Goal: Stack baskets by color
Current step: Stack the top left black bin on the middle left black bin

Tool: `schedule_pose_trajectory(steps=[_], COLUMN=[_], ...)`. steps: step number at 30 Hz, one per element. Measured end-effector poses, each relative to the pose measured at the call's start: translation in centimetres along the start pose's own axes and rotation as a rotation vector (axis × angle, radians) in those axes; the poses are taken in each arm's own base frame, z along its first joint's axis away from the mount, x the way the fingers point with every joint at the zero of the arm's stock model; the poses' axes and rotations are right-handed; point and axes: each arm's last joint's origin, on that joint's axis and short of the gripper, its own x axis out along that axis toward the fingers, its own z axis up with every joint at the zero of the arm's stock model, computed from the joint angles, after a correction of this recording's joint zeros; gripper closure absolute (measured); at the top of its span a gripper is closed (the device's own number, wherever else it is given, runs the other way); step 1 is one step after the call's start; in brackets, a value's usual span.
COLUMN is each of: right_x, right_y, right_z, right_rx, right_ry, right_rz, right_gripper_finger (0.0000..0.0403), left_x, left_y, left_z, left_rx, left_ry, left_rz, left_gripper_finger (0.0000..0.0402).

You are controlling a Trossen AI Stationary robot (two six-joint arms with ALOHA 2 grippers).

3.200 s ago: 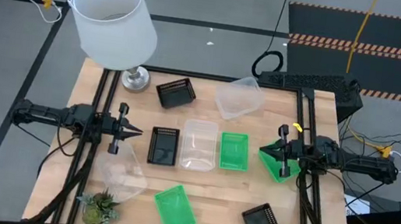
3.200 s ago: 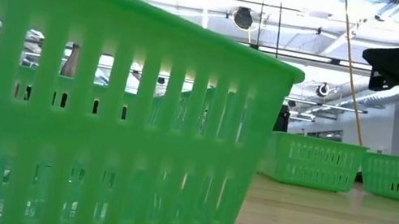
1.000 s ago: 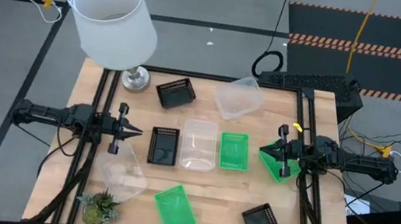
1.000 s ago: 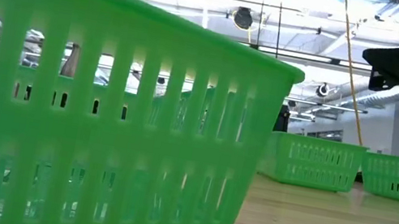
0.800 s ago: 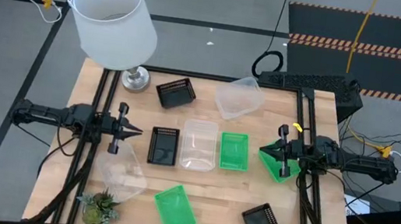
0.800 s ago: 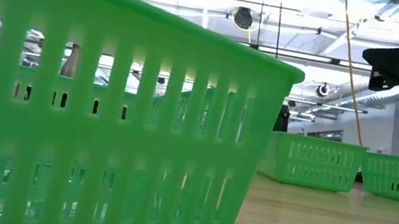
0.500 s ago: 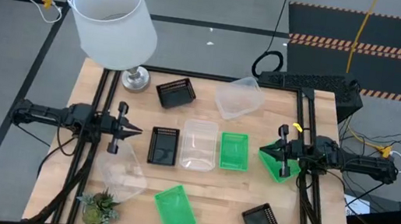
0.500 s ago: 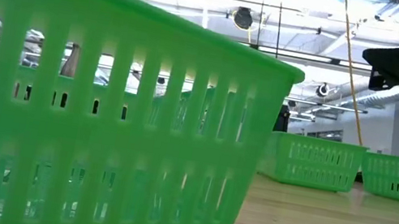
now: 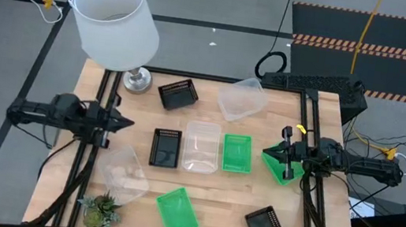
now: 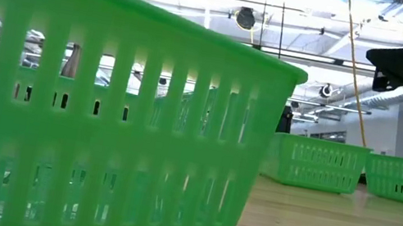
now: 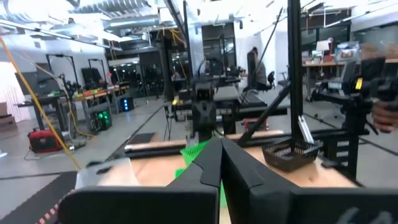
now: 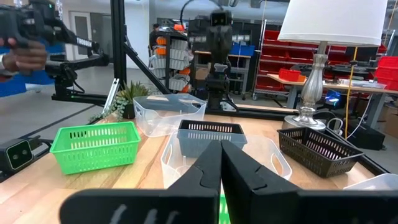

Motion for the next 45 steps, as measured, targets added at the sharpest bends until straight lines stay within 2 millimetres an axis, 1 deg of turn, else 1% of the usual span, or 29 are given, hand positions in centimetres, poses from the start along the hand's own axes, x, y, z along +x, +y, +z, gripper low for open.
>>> schedule_pose_trajectory(steps=[5, 9, 11, 14, 16, 18, 22, 25, 29, 32, 35, 38, 43, 45], right_x=[0.0, 0.0, 0.0, 0.0, 0.0, 0.0, 0.0, 0.1, 0.0, 0.3, 0.6, 1.3, 2.7, 3.4], right_y=[0.0, 0.0, 0.0, 0.0, 0.0, 0.0, -0.2, -0.2, -0.4, -0.5, -0.8, -1.1, -1.5, -1.7], right_z=[0.0, 0.0, 0.0, 0.0, 0.0, 0.0, 0.3, 0.3, 3.2, 5.4, 8.9, 12.0, 16.8, 18.4], right_rx=[0.000, -0.001, -0.001, 0.019, 0.056, 0.092, 0.131, 0.178, 0.181, 0.185, 0.177, 0.156, 0.157, 0.158], right_ry=[0.000, -0.001, 0.000, 0.000, 0.000, 0.003, -0.032, 0.007, 0.012, 0.062, 0.071, 0.142, 0.235, 0.263], right_rz=[0.000, 0.000, 0.000, 0.000, 0.000, -0.002, -0.049, -0.056, -0.056, -0.057, -0.059, -0.081, -0.084, -0.084], right_gripper_finger=[0.0403, 0.0403, 0.0403, 0.0403, 0.0403, 0.0403, 0.0403, 0.0403, 0.0403, 0.0403, 0.0403, 0.0403, 0.0403, 0.0403], left_x=[0.0, 0.5, 0.9, 1.9, 2.8, 3.8, 5.6, 6.7, 7.6, 8.1, 8.4, 8.5, 8.4, 8.4], left_y=[0.6, 1.1, 1.3, 1.5, 1.6, 1.6, 1.5, 1.4, 1.3, 1.3, 1.2, 1.2, 1.3, 1.3], left_z=[4.9, 9.0, 10.6, 12.4, 13.0, 13.1, 12.2, 11.7, 11.1, 10.8, 10.7, 10.7, 10.7, 10.7], left_rx=[0.010, 0.015, 0.007, -0.020, -0.048, -0.068, -0.064, -0.054, -0.050, -0.045, -0.040, -0.037, -0.044, -0.041], left_ry=[0.071, 0.117, 0.156, 0.215, 0.241, 0.267, 0.337, 0.375, 0.413, 0.428, 0.430, 0.427, 0.430, 0.430], left_rz=[-0.009, -0.015, -0.020, -0.024, -0.024, -0.023, -0.030, -0.035, -0.039, -0.042, -0.042, -0.042, -0.008, -0.004], left_gripper_finger=[0.0399, 0.0392, 0.0392, 0.0398, 0.0398, 0.0392, 0.0380, 0.0380, 0.0390, 0.0398, 0.0398, 0.0388, 0.0377, 0.0376])
